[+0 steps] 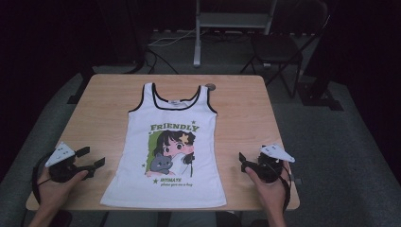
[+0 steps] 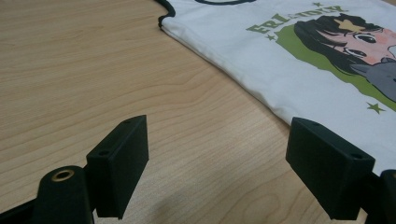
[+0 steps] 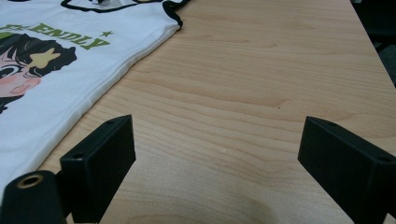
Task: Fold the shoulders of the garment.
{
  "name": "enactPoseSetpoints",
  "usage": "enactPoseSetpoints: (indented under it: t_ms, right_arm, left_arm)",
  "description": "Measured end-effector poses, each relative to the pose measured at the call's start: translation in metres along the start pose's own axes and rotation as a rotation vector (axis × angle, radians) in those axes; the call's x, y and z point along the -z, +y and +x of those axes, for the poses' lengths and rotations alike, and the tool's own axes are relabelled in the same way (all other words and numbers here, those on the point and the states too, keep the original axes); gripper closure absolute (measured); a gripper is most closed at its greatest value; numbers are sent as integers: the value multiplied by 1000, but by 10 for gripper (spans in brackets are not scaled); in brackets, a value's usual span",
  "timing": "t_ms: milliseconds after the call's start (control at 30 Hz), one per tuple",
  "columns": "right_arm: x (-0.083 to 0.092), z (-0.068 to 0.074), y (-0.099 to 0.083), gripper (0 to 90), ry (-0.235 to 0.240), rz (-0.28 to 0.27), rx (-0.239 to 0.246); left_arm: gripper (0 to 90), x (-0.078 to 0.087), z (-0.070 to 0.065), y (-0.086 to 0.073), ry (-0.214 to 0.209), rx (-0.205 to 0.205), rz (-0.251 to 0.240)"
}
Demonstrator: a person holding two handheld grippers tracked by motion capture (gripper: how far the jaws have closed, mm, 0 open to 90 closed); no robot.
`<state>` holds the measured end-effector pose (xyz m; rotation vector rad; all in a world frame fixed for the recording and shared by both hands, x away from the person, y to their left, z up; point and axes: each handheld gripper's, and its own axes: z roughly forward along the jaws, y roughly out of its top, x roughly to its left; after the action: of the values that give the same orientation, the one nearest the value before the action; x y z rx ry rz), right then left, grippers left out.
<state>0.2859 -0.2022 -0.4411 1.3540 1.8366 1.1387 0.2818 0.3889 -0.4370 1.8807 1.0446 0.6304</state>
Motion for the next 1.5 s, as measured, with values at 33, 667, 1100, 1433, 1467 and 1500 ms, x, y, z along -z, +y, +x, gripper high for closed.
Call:
enactPoseSetpoints:
  t_ms: [33, 667, 1100, 1433, 1467, 1500]
  right_arm:
    - [0, 0, 0, 105, 0, 0, 0]
    - [-1, 0, 1, 105, 18, 14, 8]
    - [-1, -1, 0, 105, 39, 9, -12]
    - [-1, -2, 1, 105, 49, 15, -13]
    - [-2, -2, 1, 105, 50, 13, -10]
    - [-2, -2, 1, 105, 50, 13, -10]
  left_arm:
    - [208, 0, 0, 0, 0, 0, 0]
    - [208, -18, 7, 25, -57, -9, 5]
    - [209, -78, 38, 101, -85, -26, 27]
    - [211, -128, 62, 149, -50, -6, 98]
    - [211, -133, 63, 154, -46, -6, 105]
    - [212, -133, 63, 154, -46, -6, 105]
